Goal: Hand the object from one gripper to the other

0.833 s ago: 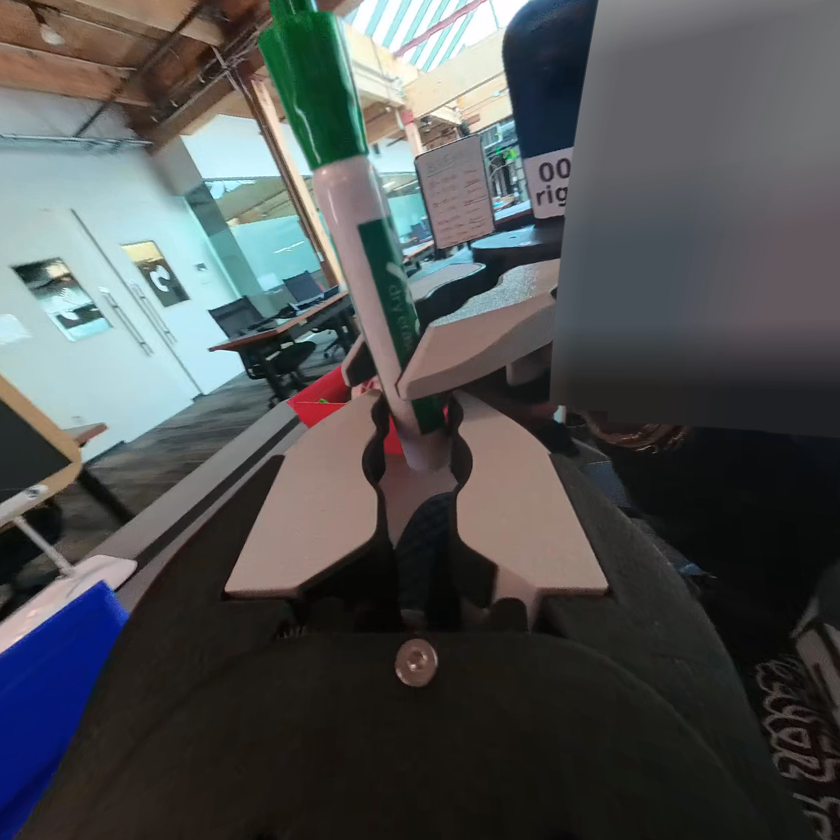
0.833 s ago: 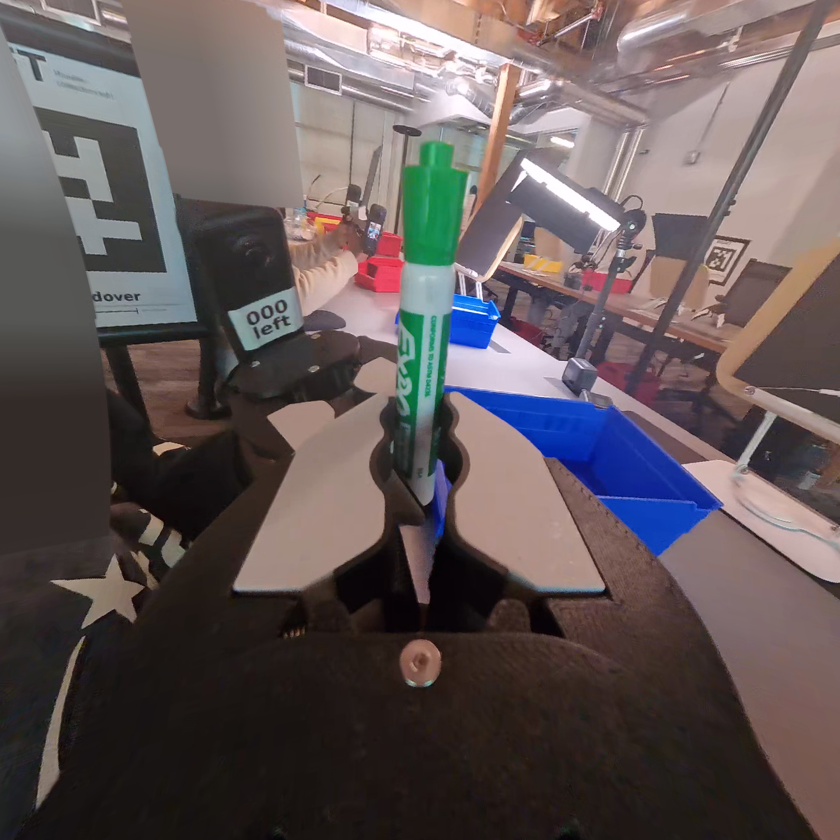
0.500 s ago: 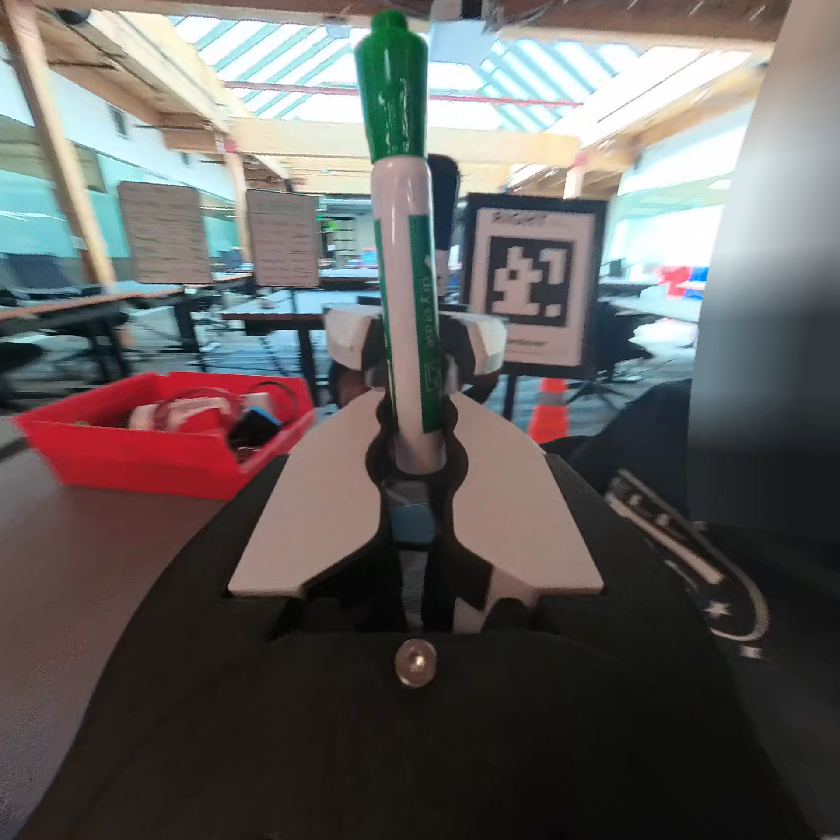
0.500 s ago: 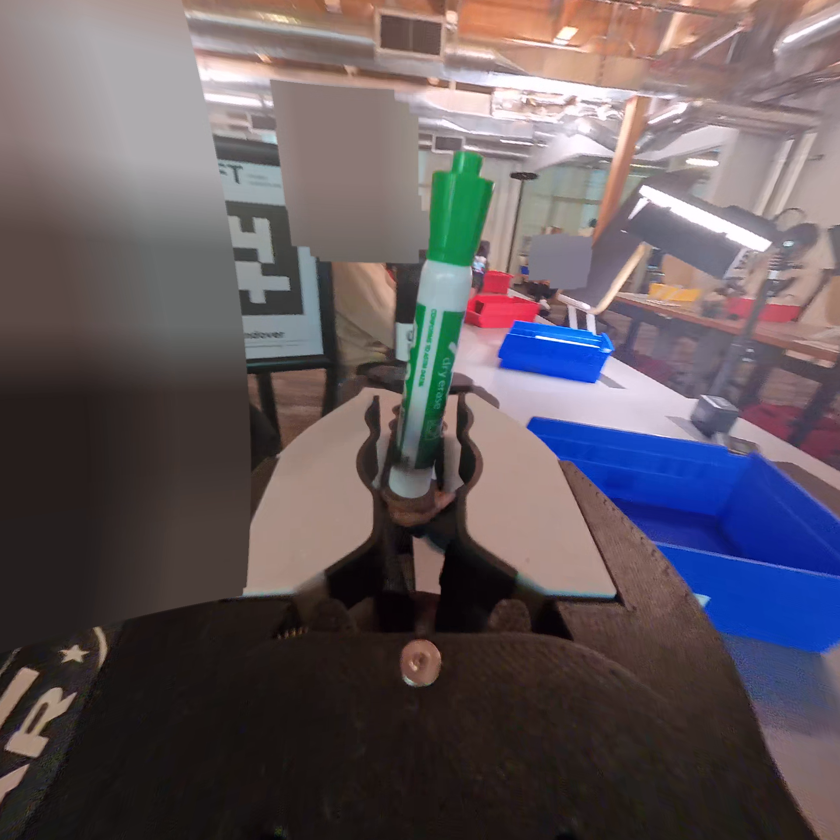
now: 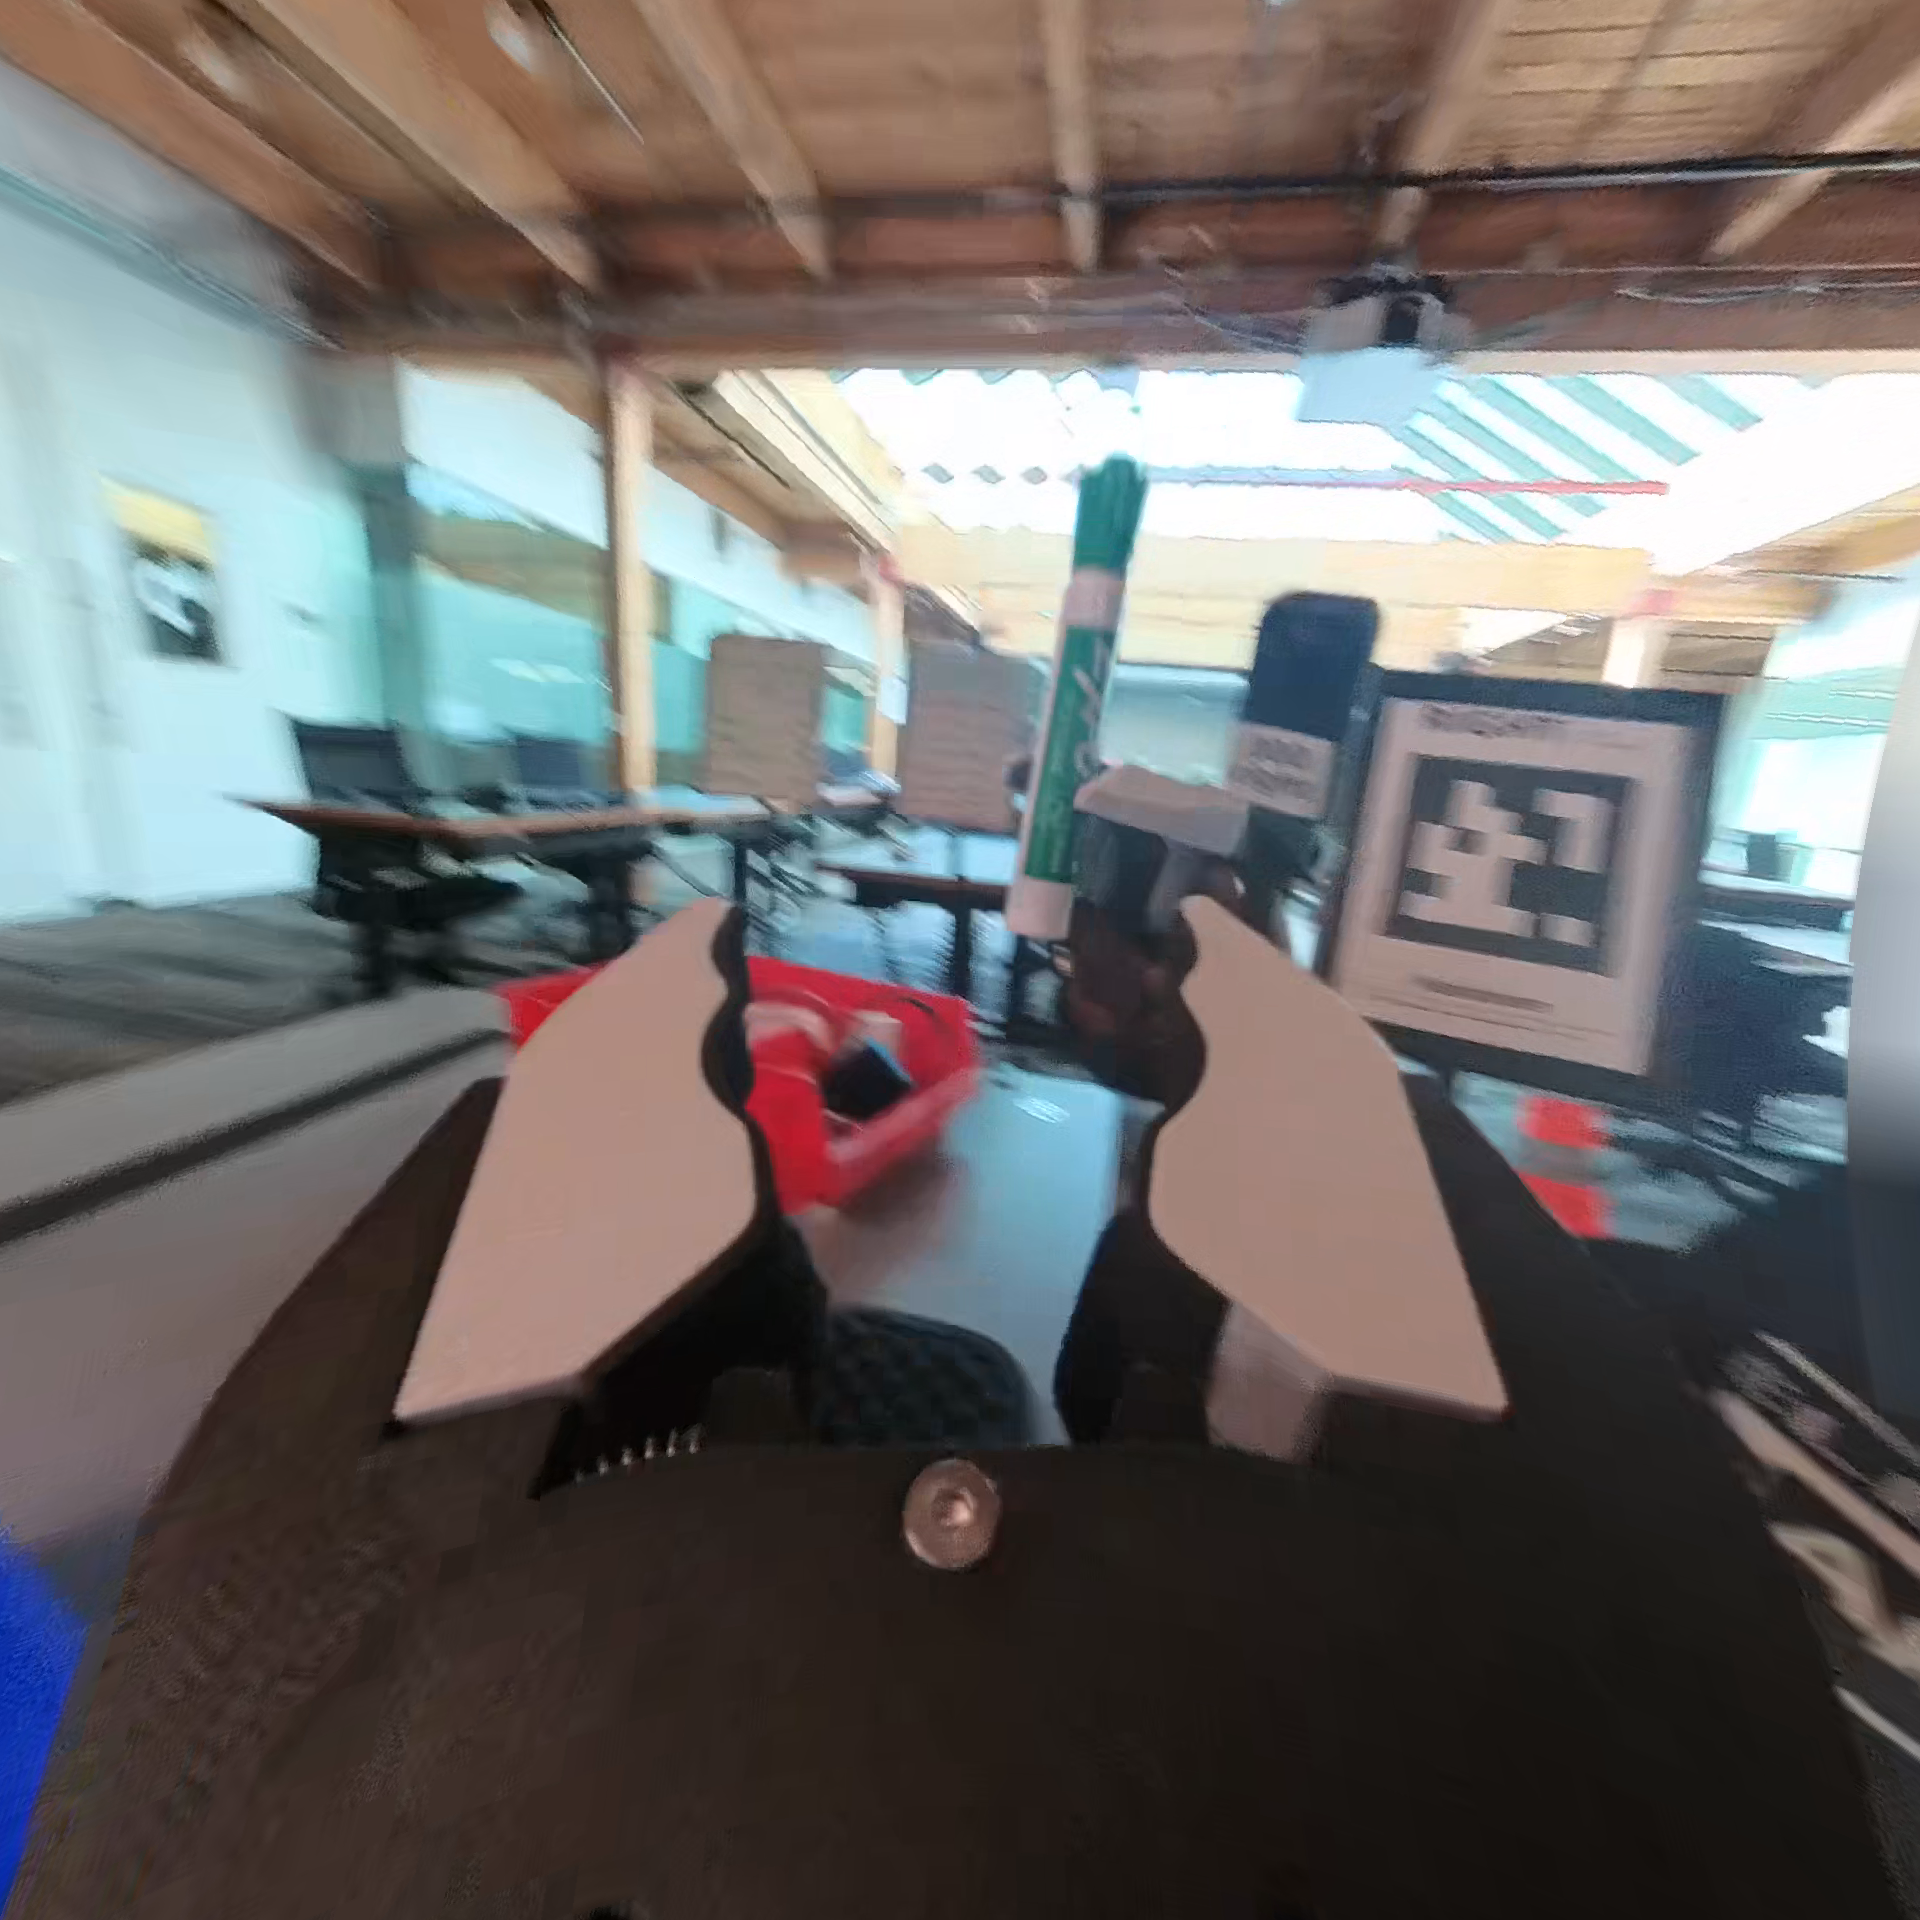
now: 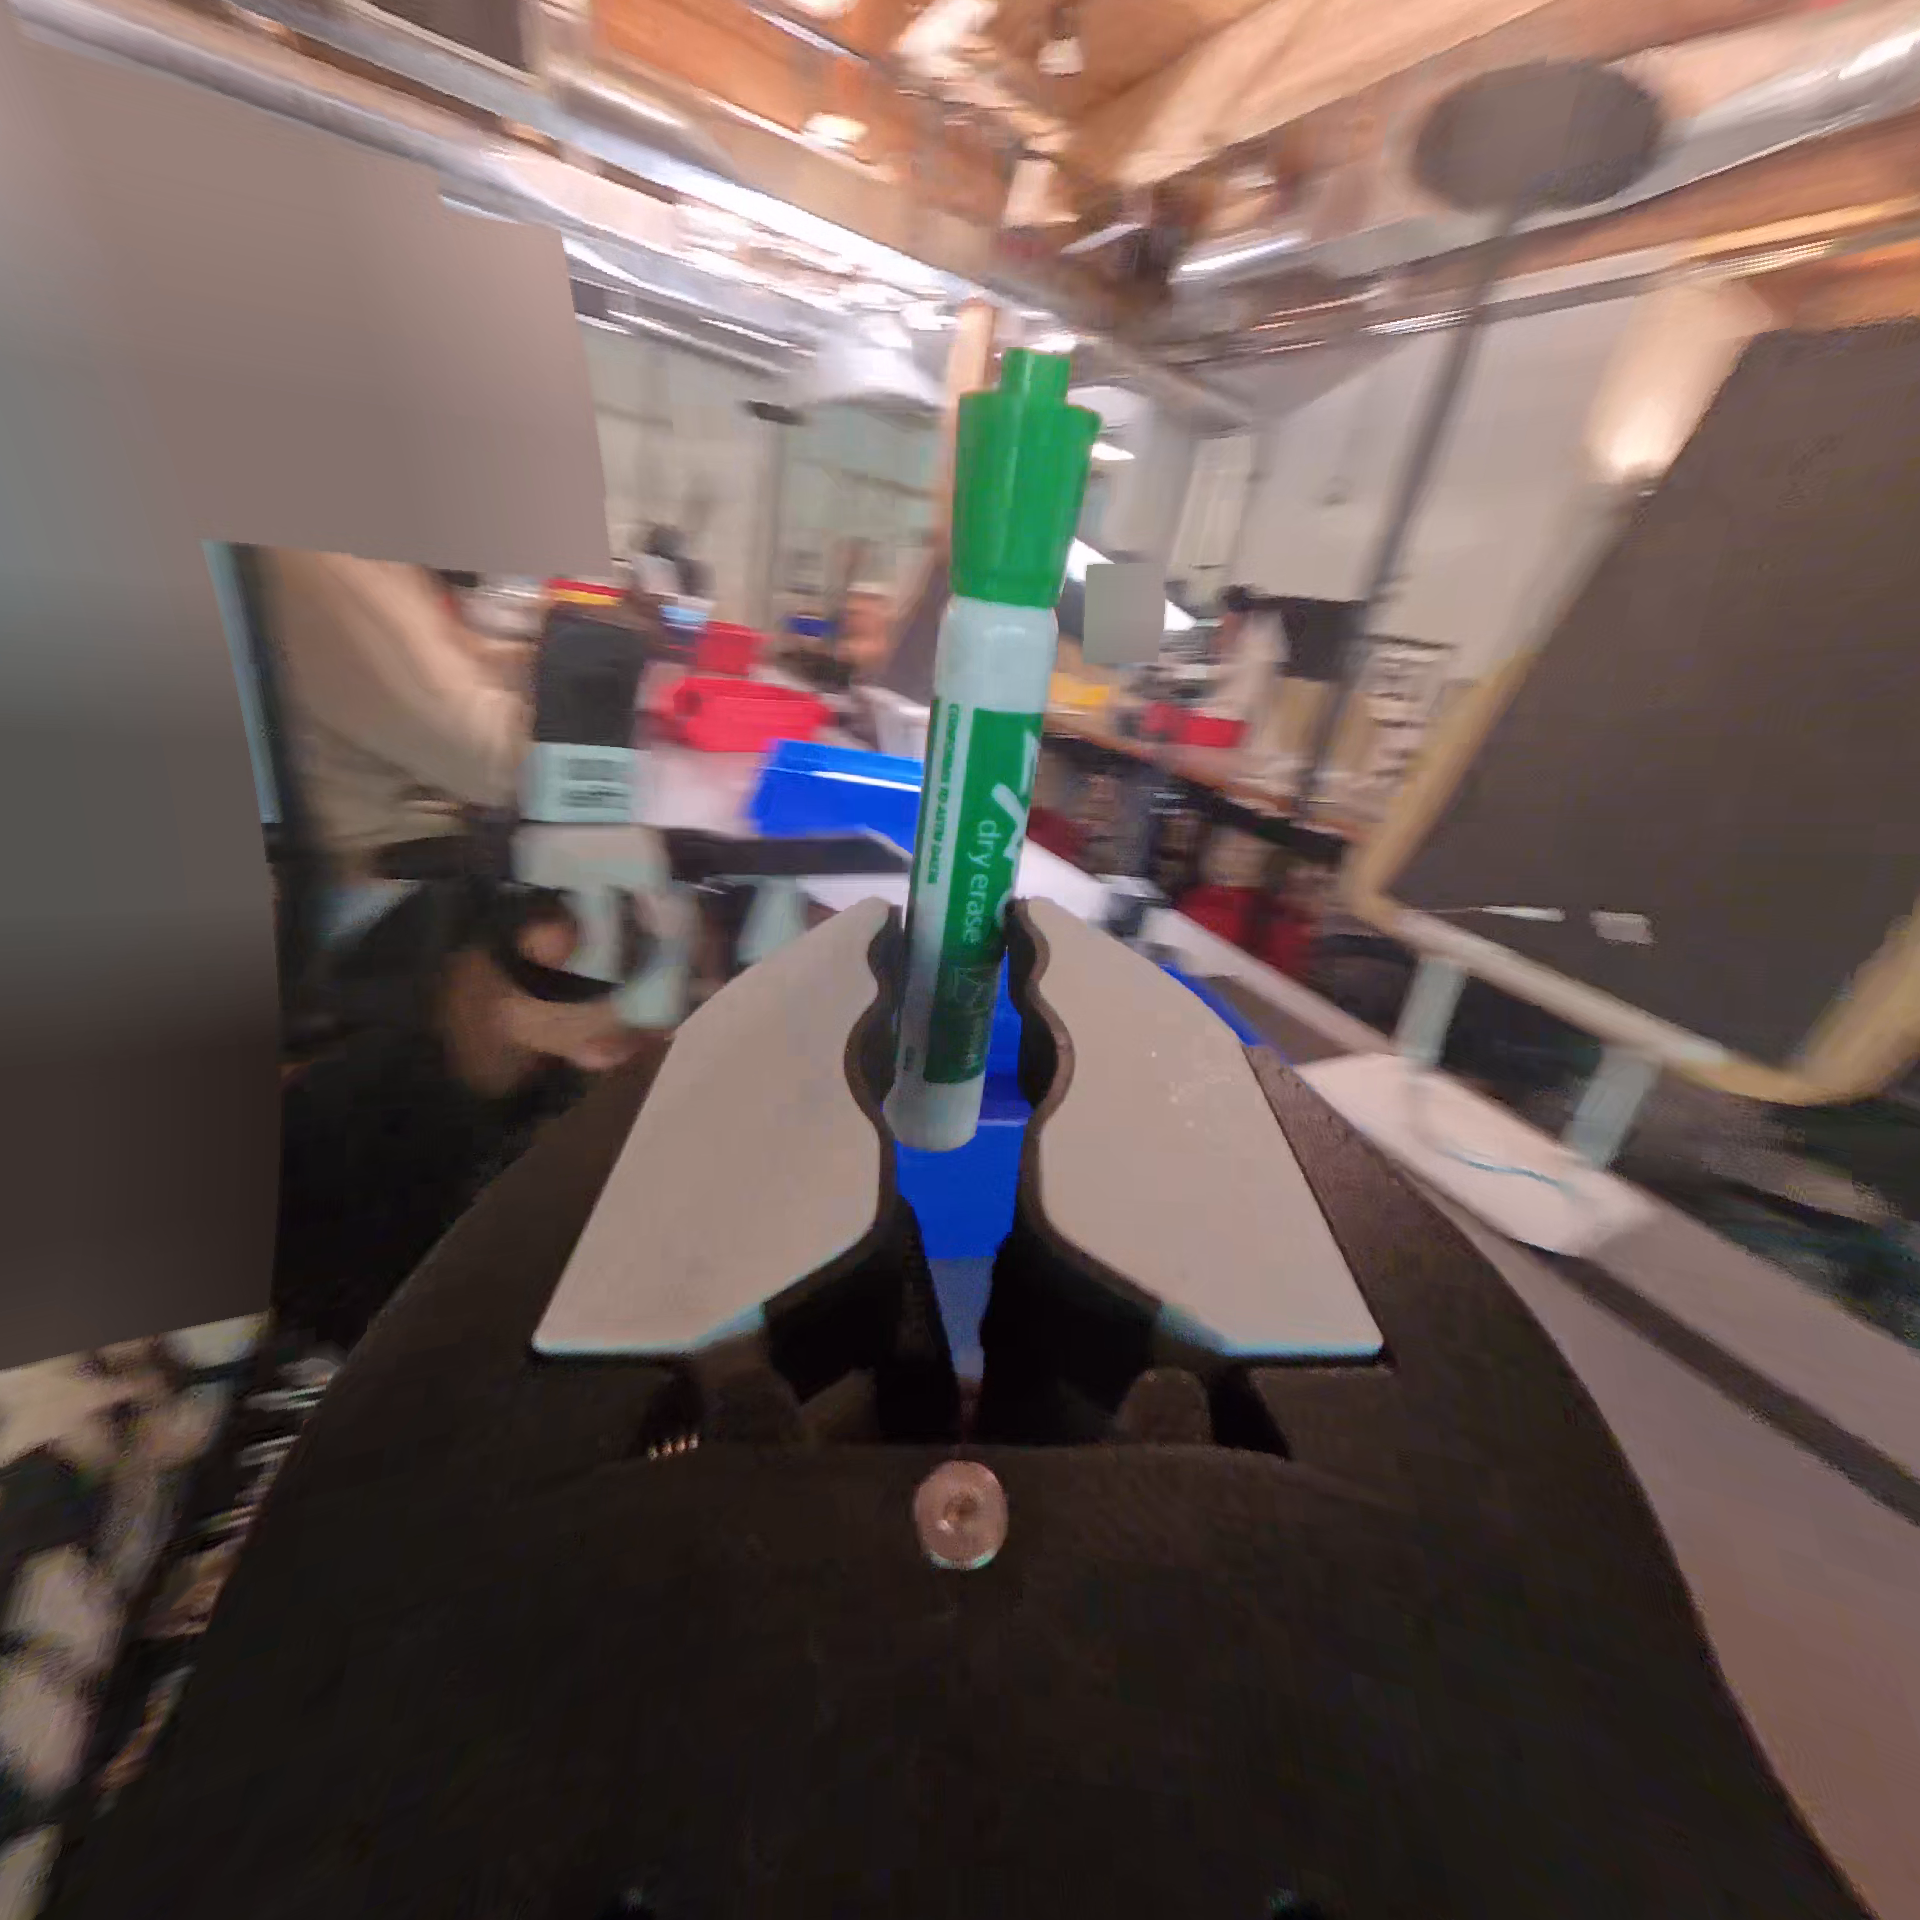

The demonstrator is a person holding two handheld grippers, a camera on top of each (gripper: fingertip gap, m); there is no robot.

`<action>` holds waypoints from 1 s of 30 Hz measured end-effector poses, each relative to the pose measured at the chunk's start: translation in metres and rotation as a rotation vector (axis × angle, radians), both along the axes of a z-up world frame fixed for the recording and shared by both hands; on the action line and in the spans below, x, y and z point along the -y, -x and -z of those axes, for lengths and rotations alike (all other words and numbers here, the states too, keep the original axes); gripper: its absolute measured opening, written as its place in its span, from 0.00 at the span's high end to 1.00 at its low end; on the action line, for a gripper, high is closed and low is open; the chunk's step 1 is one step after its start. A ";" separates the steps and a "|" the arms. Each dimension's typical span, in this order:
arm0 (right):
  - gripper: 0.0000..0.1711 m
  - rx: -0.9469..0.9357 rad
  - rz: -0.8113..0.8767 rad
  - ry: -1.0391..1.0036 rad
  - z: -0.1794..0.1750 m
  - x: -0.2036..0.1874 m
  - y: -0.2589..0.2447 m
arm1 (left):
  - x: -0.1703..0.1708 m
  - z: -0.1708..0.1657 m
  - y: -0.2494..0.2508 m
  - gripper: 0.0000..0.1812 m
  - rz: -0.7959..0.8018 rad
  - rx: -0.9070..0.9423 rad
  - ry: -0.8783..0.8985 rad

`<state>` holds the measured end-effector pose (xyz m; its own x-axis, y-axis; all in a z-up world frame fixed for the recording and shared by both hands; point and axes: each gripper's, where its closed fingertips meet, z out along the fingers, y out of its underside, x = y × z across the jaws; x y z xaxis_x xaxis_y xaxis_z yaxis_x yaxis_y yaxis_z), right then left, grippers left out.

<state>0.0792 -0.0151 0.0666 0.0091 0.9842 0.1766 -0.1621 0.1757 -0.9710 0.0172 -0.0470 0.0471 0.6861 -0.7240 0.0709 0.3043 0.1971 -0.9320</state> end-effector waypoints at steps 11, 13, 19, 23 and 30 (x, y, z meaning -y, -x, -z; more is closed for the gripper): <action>0.89 0.166 0.872 0.115 0.058 -0.225 -0.122 | 0.012 -0.039 0.134 0.46 -0.590 -0.009 -0.199; 0.89 0.235 0.905 0.185 0.086 -0.250 -0.126 | 0.017 -0.042 0.148 0.46 -0.654 -0.020 -0.210; 0.88 0.434 0.941 0.347 0.160 -0.290 -0.120 | 0.023 -0.044 0.163 0.47 -0.713 -0.035 -0.217; 0.89 0.497 0.945 0.403 0.185 -0.299 -0.114 | 0.022 -0.042 0.161 0.47 -0.699 -0.054 -0.209; 0.89 0.537 0.975 0.448 0.205 -0.307 -0.113 | 0.017 -0.037 0.150 0.49 -0.663 -0.112 -0.186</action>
<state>0.1920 0.2915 -0.1383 0.8147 0.5791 0.0301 0.2963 -0.3712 -0.8800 -0.1328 -0.0642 0.0838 0.9836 -0.1428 -0.1103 -0.0311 0.4677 -0.8833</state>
